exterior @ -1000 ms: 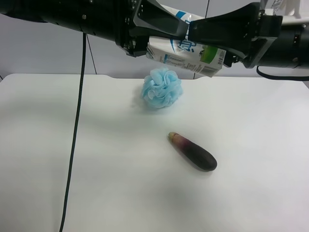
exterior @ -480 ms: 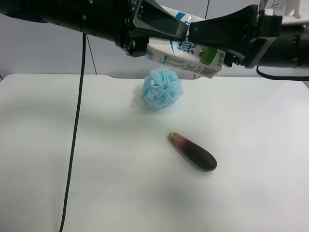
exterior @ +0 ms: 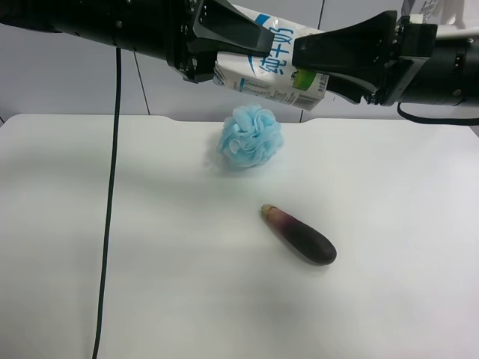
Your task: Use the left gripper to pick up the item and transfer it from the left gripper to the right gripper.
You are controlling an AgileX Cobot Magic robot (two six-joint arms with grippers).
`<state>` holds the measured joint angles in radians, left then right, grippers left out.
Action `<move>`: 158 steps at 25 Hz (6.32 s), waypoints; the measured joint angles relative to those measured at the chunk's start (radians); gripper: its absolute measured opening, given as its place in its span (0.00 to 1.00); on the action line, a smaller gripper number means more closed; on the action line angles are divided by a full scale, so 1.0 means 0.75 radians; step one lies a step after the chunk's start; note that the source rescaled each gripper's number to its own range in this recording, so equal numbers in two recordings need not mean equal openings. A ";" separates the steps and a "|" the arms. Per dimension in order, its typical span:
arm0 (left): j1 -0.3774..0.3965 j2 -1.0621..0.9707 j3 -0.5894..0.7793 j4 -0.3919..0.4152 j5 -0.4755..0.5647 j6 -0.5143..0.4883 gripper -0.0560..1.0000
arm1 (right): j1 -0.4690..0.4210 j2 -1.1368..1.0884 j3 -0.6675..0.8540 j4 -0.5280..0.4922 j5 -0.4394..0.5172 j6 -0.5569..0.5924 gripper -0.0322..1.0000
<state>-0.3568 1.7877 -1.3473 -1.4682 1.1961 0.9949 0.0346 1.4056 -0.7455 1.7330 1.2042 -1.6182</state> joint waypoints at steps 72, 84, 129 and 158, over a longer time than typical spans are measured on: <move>0.445 -1.711 0.831 1.323 -0.458 -0.774 1.00 | 0.001 0.011 0.000 -0.114 -0.030 -0.045 0.03; 0.445 -2.253 1.088 1.749 -0.358 -1.168 1.00 | 0.001 0.011 0.000 -0.158 -0.033 0.002 0.03; 0.445 -2.391 1.120 1.792 -0.187 -1.278 1.00 | 0.001 0.012 0.000 -0.362 -0.217 0.069 0.03; 0.445 -2.391 1.120 1.792 -0.187 -1.278 1.00 | 0.001 -0.115 0.000 -0.709 -0.332 0.445 0.03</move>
<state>-0.0230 -0.0056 -0.5071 -0.1240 1.0559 0.0366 0.0356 1.3191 -0.7455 1.2015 0.9554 -1.2842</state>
